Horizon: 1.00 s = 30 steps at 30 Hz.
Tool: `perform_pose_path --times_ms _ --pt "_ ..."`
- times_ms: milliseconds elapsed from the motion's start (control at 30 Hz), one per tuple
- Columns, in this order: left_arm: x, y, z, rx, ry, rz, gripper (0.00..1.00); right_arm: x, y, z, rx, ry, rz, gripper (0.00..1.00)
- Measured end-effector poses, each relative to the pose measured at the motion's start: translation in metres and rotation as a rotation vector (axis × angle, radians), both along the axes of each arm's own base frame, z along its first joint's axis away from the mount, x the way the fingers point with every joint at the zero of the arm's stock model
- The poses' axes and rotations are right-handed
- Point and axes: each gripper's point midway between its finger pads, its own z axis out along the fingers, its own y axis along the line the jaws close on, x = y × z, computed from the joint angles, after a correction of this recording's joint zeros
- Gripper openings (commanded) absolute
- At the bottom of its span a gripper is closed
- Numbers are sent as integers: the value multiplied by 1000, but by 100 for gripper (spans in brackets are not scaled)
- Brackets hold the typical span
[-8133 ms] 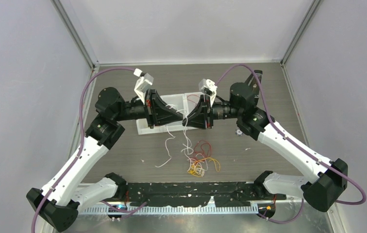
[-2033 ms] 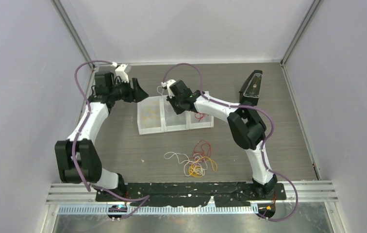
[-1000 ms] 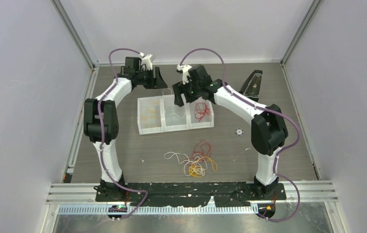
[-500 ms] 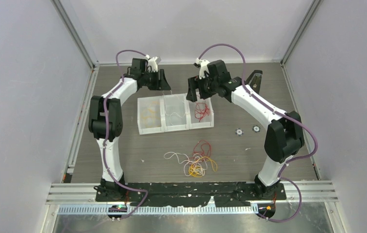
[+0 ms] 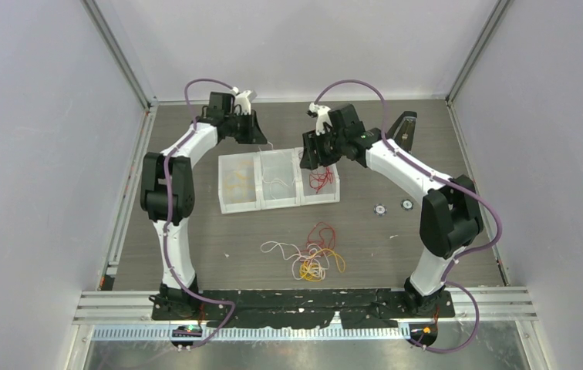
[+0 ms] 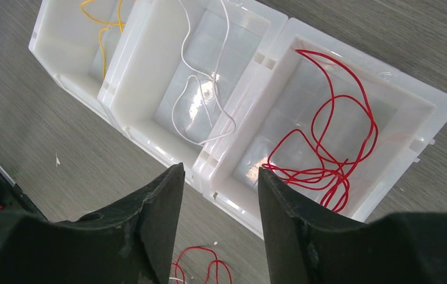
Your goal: Untangle the cables
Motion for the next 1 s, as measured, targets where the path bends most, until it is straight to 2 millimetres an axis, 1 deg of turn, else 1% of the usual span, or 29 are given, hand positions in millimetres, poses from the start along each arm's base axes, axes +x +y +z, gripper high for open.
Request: perform_pose_path --times_ms 33,133,200,233,267,300,333,367,433,500,600,700,833,1000 --pt "-2 -1 1 -3 -1 -7 0 -1 0 -2 -1 4 2 51" --pt "-15 0 6 -6 -7 -31 0 -1 2 -7 2 16 10 50" --pt "-25 0 14 -10 -16 -43 0 0 4 -11 7 22 17 51" --pt "-29 0 19 -13 -25 -50 1 1 6 -13 8 23 19 54" --pt "-33 1 25 -13 -40 -58 14 2 7 -16 9 24 22 56" --pt "-37 1 31 -15 -56 -66 31 3 8 -19 10 26 24 58" --pt "-39 1 36 -15 -69 -68 44 4 9 -21 9 27 26 59" --pt "-40 2 41 -11 -90 -72 50 5 11 -24 9 26 29 59" --pt "-41 3 48 -1 -119 -75 56 7 13 -30 4 27 34 59" --pt "-38 5 48 14 -123 -61 61 7 15 -38 -5 34 40 59" --pt "-33 8 40 37 -105 -40 64 8 17 -49 -23 46 41 54" --pt "-26 10 30 52 -87 -26 64 11 20 -54 -32 46 43 52" --pt "-18 12 16 73 -62 -7 64 13 22 -53 -35 35 43 53" --pt "-13 12 6 81 -37 4 61 15 24 -52 -44 8 48 54"
